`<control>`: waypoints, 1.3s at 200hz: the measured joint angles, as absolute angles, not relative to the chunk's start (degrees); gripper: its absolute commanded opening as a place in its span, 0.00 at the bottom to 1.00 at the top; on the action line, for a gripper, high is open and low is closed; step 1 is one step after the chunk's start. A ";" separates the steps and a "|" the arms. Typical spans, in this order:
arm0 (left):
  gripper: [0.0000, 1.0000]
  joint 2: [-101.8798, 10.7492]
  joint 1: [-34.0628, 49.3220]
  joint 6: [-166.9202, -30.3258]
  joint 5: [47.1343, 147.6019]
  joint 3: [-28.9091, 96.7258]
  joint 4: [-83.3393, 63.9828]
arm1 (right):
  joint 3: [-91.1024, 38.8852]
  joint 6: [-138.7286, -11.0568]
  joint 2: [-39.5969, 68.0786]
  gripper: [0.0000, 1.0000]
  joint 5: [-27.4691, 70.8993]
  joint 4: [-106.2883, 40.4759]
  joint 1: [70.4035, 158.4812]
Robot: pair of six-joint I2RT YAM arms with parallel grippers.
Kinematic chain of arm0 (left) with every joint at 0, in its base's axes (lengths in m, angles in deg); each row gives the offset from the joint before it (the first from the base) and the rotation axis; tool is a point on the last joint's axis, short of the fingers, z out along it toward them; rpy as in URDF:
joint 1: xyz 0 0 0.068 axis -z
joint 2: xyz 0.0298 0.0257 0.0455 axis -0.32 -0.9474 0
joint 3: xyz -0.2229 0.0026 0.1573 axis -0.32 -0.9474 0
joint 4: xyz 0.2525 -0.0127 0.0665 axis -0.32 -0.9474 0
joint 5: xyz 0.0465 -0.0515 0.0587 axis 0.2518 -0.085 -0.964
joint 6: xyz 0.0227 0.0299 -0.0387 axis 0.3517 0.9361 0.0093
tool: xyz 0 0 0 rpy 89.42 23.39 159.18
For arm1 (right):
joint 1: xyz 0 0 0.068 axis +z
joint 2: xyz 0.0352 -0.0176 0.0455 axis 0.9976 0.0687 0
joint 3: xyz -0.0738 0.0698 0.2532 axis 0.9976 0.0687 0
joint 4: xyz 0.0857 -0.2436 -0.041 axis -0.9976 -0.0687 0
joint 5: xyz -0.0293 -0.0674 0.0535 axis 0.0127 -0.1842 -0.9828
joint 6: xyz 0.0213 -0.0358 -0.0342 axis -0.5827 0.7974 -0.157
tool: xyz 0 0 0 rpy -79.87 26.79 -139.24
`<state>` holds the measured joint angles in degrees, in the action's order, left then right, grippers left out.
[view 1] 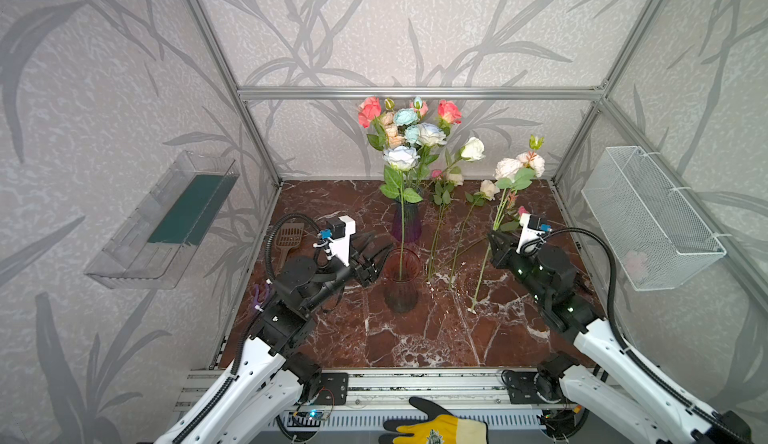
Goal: Arrange the flowers into the vase
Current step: 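Lift the pink peony with the right gripper toward the left gripper, then close the left gripper on the peony stem while the right gripper holds it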
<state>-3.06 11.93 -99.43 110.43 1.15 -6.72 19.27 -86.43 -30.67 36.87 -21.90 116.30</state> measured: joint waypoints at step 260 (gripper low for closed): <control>0.26 -31.02 31.99 -97.55 117.47 14.24 -3.48 | 18.06 -79.72 -29.38 0.00 41.70 -0.50 139.42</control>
